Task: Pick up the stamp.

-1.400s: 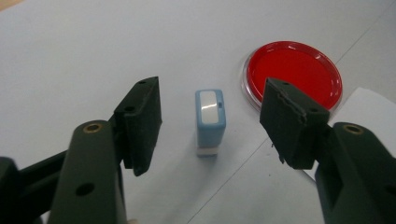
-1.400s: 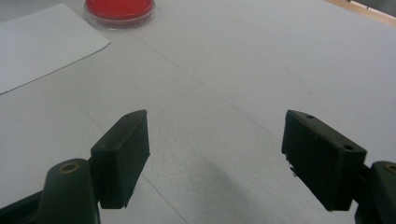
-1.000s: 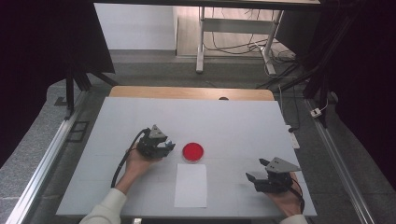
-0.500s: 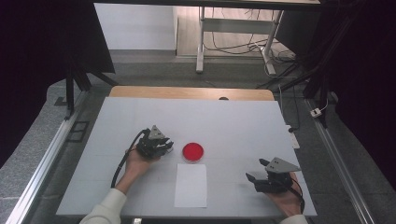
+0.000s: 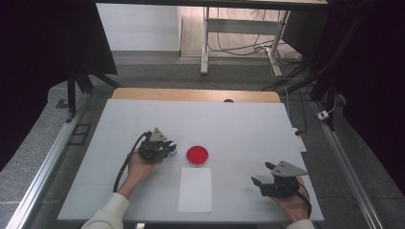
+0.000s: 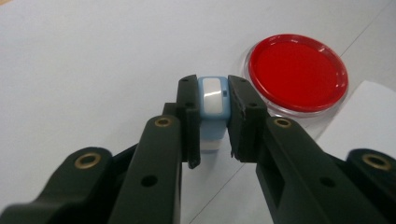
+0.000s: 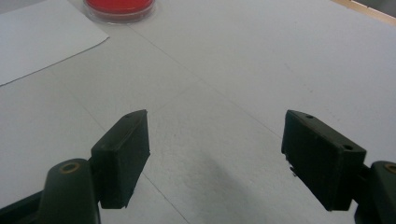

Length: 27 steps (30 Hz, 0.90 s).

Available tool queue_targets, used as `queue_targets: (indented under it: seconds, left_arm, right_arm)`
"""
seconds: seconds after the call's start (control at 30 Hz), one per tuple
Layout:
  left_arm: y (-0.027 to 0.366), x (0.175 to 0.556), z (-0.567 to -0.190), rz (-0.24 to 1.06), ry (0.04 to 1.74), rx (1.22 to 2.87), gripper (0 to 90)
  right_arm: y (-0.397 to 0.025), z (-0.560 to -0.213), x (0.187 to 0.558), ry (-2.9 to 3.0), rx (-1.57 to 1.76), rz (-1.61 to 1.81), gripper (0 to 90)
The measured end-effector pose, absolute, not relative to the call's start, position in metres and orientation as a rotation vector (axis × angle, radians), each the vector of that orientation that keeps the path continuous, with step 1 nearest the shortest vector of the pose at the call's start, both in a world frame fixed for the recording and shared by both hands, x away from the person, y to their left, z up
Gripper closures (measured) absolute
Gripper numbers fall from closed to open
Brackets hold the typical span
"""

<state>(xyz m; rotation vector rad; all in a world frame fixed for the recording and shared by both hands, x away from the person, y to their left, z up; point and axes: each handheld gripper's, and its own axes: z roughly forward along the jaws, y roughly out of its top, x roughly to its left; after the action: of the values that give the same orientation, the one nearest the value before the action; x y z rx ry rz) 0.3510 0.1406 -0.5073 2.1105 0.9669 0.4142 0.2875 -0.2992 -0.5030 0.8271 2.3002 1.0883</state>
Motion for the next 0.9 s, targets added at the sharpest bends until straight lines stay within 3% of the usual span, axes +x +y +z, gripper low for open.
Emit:
queue_targets:
  seconds: [0.9]
  left_arm:
    - [0.158, 0.337, -0.477, 0.381, 0.964, 1.965, 75.2]
  right_arm:
    - [-0.299, -0.503, 0.286, 2.293, 0.810, 1.086, 23.6]
